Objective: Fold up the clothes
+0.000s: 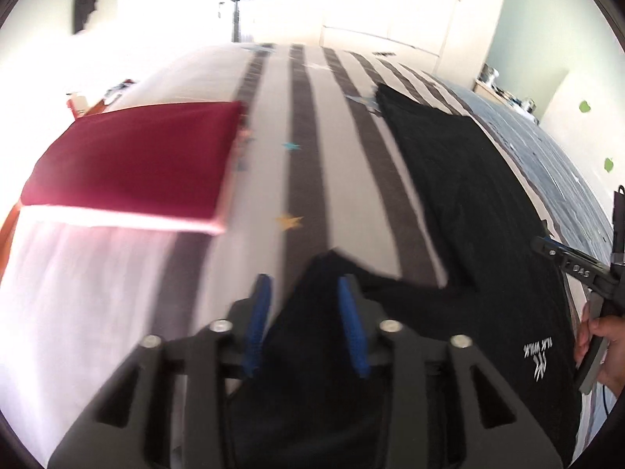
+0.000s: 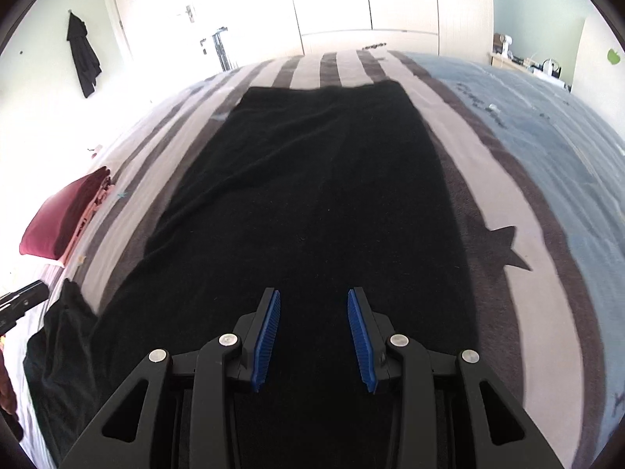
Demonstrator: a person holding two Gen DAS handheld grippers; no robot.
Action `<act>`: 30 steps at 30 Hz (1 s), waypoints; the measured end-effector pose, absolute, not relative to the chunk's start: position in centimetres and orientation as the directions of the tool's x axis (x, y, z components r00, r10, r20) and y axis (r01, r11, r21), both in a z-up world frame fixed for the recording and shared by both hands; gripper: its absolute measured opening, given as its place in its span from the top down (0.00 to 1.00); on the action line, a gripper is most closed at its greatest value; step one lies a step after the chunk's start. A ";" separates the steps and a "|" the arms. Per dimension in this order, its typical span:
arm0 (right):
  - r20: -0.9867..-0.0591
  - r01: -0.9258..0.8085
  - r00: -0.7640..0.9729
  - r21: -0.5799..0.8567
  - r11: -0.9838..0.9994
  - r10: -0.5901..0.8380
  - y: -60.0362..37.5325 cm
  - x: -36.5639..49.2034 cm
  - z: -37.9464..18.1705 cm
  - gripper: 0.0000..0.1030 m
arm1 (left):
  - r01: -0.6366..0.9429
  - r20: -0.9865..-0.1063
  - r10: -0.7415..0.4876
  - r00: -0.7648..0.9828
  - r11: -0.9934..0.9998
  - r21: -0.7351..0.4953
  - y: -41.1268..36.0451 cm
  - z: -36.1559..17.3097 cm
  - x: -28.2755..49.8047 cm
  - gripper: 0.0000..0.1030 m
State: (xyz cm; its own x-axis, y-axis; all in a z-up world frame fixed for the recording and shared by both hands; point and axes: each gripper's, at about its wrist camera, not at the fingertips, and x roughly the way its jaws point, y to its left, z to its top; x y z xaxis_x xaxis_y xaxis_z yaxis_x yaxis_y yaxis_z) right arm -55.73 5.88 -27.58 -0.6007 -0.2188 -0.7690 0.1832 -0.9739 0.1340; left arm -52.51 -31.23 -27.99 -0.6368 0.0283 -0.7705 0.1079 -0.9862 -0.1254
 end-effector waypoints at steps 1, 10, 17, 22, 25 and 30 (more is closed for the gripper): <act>-0.763 0.189 -0.606 0.135 -0.973 -0.224 6.1 -54.8 -27.0 0.68 | 0.122 -0.771 0.025 -0.637 -0.984 -0.133 -32.2 -27.8 -51.3 0.49; -0.765 0.173 -0.608 0.130 -0.976 -0.210 7.5 -45.3 -24.9 0.67 | 0.203 -0.788 0.061 -0.612 -0.951 -0.232 -37.4 -28.9 -42.6 0.46; -0.801 0.098 -0.576 0.132 -0.986 -0.165 8.4 -40.8 -25.5 0.66 | 0.209 -0.827 0.131 -0.547 -0.935 -0.286 -38.1 -32.5 -41.4 0.46; -0.814 0.084 -0.561 0.125 -0.989 -0.151 8.4 -40.0 -26.5 0.66 | 0.192 -0.825 0.115 -0.553 -0.946 -0.261 -37.1 -33.7 -41.2 0.47; -0.818 0.082 -0.555 0.127 -0.989 -0.151 8.4 -40.0 -27.0 0.66 | 0.199 -0.816 0.102 -0.568 -0.946 -0.256 -36.7 -33.7 -41.0 0.51; -0.818 0.094 -0.552 0.131 -0.987 -0.161 9.0 -40.4 -27.1 0.66 | 0.198 -0.816 0.117 -0.566 -0.941 -0.273 -36.5 -33.2 -41.0 0.94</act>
State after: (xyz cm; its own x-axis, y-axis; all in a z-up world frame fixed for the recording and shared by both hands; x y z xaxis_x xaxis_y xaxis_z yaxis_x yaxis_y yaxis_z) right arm -40.38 9.02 -27.14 -0.5518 -0.1614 -0.8182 0.0938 -0.9869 0.1315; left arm -41.03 -36.45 -33.18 -0.5660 0.1171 -0.8160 0.1982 -0.9415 -0.2726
